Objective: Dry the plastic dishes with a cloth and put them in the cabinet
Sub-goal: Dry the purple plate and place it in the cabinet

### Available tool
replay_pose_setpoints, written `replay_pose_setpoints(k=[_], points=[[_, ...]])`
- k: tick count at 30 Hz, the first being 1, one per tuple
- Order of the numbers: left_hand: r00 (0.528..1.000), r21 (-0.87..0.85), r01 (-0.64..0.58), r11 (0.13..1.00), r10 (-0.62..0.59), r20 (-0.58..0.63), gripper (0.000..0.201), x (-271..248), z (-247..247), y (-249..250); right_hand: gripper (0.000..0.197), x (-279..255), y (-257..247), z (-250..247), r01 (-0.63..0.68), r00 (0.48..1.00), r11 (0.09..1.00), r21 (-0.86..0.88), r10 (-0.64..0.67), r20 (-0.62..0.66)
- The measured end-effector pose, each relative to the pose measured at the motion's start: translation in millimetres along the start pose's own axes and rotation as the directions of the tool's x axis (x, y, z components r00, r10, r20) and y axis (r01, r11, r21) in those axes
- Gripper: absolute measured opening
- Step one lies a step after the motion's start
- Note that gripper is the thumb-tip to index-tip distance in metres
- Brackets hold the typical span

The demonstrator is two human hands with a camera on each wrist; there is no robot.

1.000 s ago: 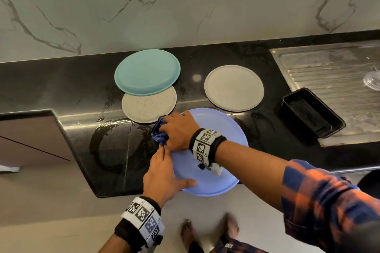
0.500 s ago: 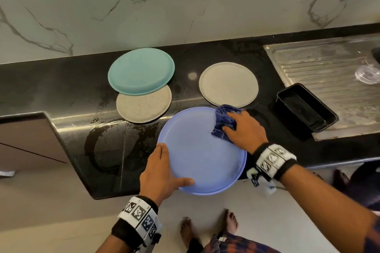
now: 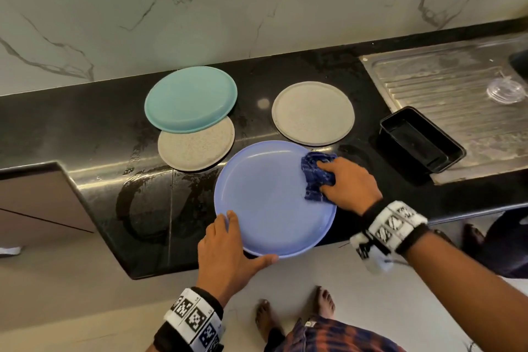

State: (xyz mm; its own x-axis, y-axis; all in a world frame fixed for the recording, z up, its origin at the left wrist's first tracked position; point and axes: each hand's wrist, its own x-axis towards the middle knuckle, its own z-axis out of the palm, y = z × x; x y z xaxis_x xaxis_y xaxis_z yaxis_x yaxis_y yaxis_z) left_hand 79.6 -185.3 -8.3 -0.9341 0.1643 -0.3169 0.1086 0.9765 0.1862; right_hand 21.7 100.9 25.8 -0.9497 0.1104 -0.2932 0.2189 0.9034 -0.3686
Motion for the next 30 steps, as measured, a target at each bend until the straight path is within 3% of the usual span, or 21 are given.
replay_pose_setpoints(k=[3, 8, 9, 11, 15, 23, 27, 30], points=[[0.998, 0.033, -0.061, 0.998, 0.061, -0.014, 0.113, -8.6, -9.9, -5.8, 0.059, 47.1, -3.5, -19.1, 0.098, 0.989, 0.995, 0.003, -0.098, 0.109], [0.962, -0.216, -0.261, 0.941, 0.236, -0.135, 0.058, 37.7, -38.4, -27.3, 0.059, 86.2, -15.2, -28.4, 0.256, 0.951, 0.966, -0.024, -0.247, 0.186], [0.949, -0.195, -0.31, 0.93, 0.291, -0.119, 0.063, 51.8, -47.4, -29.4, 0.058, 89.5, -19.1, -27.5, 0.28, 0.944, 0.96, -0.024, -0.27, 0.19], [0.922, -0.105, -0.38, 0.919, 0.385, 0.03, 0.085, 79.1, -61.9, -29.9, 0.058, 94.9, -27.3, -25.5, 0.308, 0.935, 0.951, -0.028, -0.297, 0.193], [0.853, 0.049, -0.459, 0.887, 0.424, 0.305, 0.107, 110.1, -64.7, -21.7, 0.06, 101.5, -38.7, -19.9, 0.323, 0.931, 0.946, -0.023, -0.313, 0.187], [0.854, 0.057, -0.456, 0.888, 0.419, 0.308, 0.107, 115.7, -54.0, -30.9, 0.057, 77.9, -29.4, -6.3, 0.282, 0.946, 0.959, 0.001, -0.278, 0.165], [0.858, 0.034, -0.448, 0.893, 0.419, 0.297, 0.107, 116.5, -54.5, -29.0, 0.05, 7.9, -7.5, 29.3, 0.385, 0.921, 0.914, -0.126, -0.39, -0.019], [0.859, 0.033, -0.45, 0.892, 0.423, 0.287, 0.108, 115.7, -53.8, -28.9, 0.049, -53.0, -1.8, 57.1, 0.435, 0.891, 0.879, -0.194, -0.452, -0.048]])
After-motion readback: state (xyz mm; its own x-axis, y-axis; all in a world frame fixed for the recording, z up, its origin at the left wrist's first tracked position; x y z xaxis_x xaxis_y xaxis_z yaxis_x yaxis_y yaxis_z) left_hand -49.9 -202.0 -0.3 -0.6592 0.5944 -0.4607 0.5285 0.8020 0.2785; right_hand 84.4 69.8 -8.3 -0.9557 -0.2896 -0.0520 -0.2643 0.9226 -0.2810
